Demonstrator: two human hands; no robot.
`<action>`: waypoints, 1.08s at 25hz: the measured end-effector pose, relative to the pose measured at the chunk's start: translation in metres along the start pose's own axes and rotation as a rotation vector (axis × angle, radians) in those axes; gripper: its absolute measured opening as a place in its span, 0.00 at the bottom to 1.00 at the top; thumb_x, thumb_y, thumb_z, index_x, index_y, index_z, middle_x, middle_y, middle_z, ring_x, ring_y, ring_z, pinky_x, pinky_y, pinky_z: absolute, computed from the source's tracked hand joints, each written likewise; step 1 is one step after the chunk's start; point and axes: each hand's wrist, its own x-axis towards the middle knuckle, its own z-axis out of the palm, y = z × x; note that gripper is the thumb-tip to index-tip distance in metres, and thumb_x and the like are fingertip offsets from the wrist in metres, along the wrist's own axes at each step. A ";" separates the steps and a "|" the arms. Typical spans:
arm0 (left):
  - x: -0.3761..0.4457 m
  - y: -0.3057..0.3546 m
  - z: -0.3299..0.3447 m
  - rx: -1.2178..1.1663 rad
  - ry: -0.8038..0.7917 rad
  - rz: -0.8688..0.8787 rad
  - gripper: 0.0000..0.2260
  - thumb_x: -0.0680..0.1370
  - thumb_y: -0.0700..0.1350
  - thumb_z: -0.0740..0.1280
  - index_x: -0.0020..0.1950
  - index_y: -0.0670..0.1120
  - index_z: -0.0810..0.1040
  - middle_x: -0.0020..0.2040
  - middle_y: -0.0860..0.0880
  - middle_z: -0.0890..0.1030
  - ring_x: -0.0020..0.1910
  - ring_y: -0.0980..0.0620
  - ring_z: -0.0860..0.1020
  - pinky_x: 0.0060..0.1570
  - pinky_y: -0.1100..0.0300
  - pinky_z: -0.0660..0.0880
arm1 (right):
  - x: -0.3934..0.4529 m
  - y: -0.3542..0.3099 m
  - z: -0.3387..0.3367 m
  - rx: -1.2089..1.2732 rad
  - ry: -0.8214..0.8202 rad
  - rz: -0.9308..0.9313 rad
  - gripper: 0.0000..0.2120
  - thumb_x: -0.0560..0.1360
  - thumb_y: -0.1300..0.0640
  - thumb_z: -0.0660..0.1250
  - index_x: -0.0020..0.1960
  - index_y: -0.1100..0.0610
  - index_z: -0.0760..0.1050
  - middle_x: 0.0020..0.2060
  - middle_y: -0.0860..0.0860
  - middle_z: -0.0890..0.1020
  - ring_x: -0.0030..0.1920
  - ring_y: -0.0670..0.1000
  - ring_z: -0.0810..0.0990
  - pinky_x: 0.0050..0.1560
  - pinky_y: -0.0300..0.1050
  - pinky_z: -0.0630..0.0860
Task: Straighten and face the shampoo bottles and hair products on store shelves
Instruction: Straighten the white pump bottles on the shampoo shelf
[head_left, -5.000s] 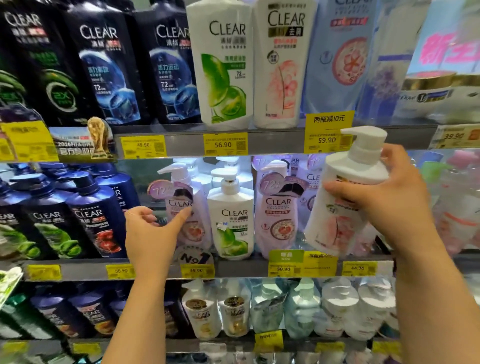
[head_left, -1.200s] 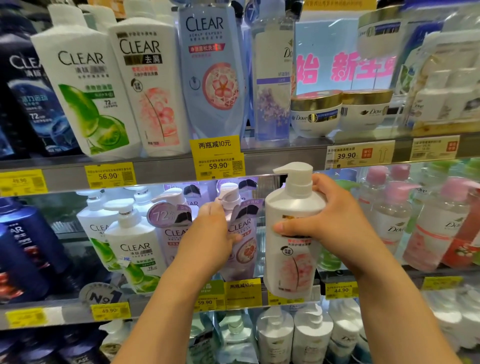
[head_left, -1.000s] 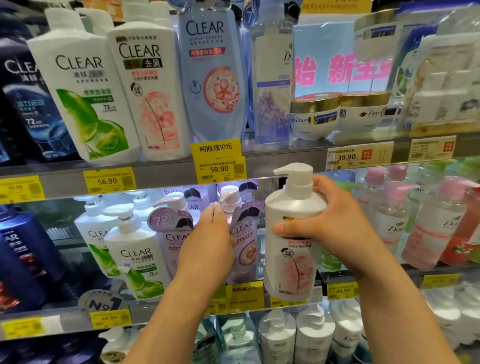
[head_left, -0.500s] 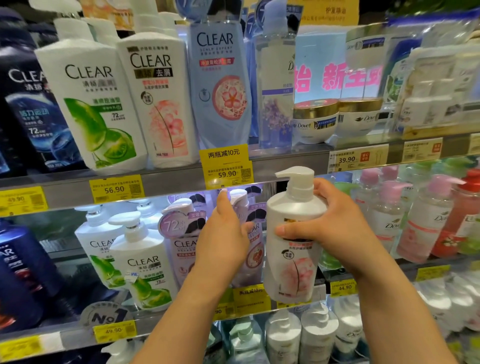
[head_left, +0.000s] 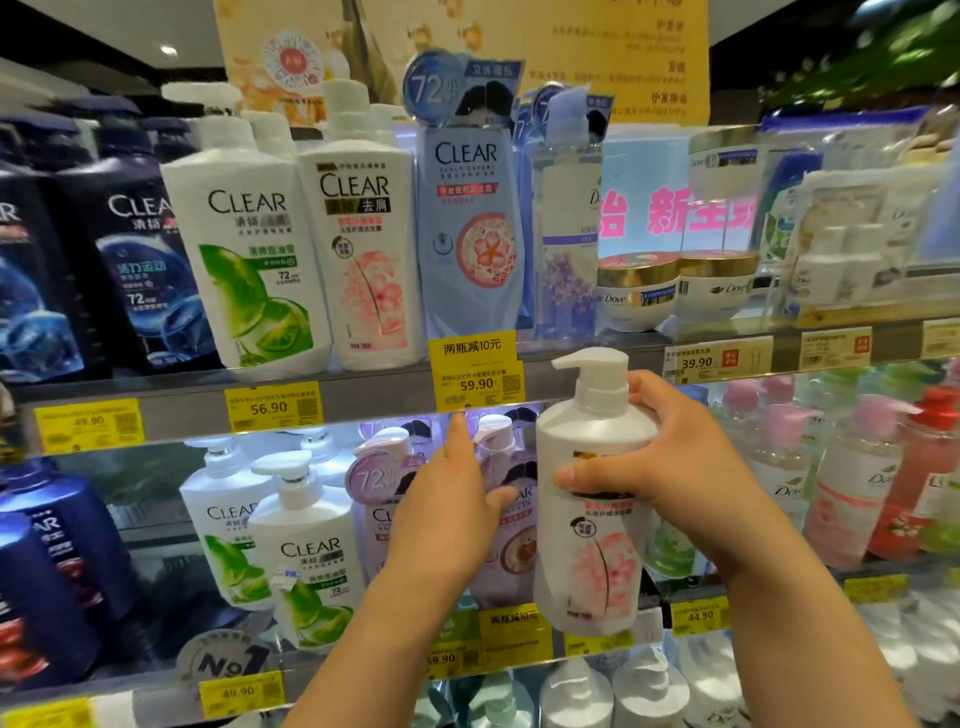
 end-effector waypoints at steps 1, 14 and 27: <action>-0.003 0.000 -0.005 0.011 0.018 0.024 0.40 0.75 0.53 0.72 0.79 0.55 0.51 0.65 0.49 0.78 0.63 0.45 0.75 0.46 0.58 0.66 | 0.002 -0.004 0.002 -0.001 -0.002 -0.012 0.33 0.48 0.46 0.83 0.51 0.37 0.78 0.46 0.40 0.86 0.44 0.45 0.86 0.43 0.49 0.84; 0.057 -0.015 -0.199 0.025 0.679 0.303 0.19 0.74 0.52 0.72 0.61 0.46 0.79 0.57 0.50 0.80 0.56 0.52 0.76 0.55 0.60 0.70 | 0.039 -0.082 0.048 0.061 -0.101 -0.199 0.33 0.49 0.50 0.84 0.53 0.38 0.80 0.44 0.44 0.88 0.42 0.48 0.88 0.41 0.47 0.85; 0.147 0.031 -0.238 0.196 0.370 0.404 0.33 0.72 0.65 0.69 0.72 0.50 0.70 0.68 0.50 0.76 0.65 0.49 0.74 0.58 0.50 0.74 | 0.072 -0.128 0.081 0.085 -0.095 -0.268 0.30 0.50 0.53 0.85 0.51 0.45 0.81 0.44 0.49 0.88 0.42 0.53 0.89 0.39 0.48 0.84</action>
